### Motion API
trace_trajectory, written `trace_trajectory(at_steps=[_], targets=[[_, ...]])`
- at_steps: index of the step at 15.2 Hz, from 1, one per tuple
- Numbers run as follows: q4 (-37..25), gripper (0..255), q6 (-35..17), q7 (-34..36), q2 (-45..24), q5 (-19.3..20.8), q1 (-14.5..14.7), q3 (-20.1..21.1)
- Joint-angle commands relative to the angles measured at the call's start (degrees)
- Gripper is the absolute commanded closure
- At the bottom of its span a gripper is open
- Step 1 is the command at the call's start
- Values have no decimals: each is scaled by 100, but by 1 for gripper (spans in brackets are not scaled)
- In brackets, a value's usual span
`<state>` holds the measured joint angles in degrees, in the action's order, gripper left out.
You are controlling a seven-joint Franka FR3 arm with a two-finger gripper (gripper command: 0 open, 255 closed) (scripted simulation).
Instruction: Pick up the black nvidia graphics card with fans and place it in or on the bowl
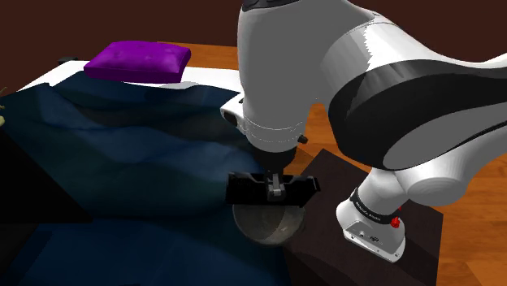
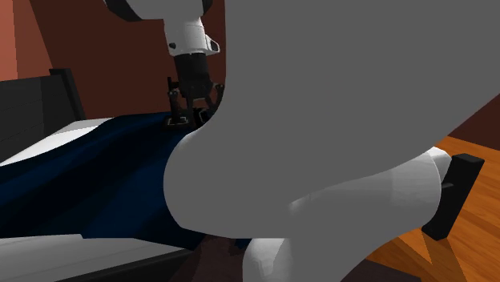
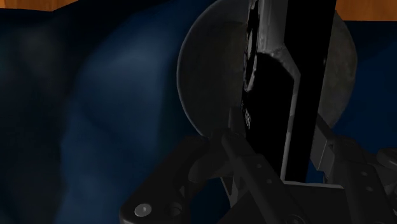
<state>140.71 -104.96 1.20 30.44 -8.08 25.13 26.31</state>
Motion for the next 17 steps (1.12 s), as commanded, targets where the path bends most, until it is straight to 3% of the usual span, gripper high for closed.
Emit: trace_trajectory(at_steps=[1, 5, 12, 13, 17], targets=[[104, 255, -164, 14, -54, -4, -4, 32], [336, 255, -503, 50, -164, -20, -6, 104], [336, 255, -503, 51, -165, -19, -4, 103], [339, 0, -505, 49, -163, -19, -5, 101], [332, 0, -504, 50, -169, -16, -7, 102]])
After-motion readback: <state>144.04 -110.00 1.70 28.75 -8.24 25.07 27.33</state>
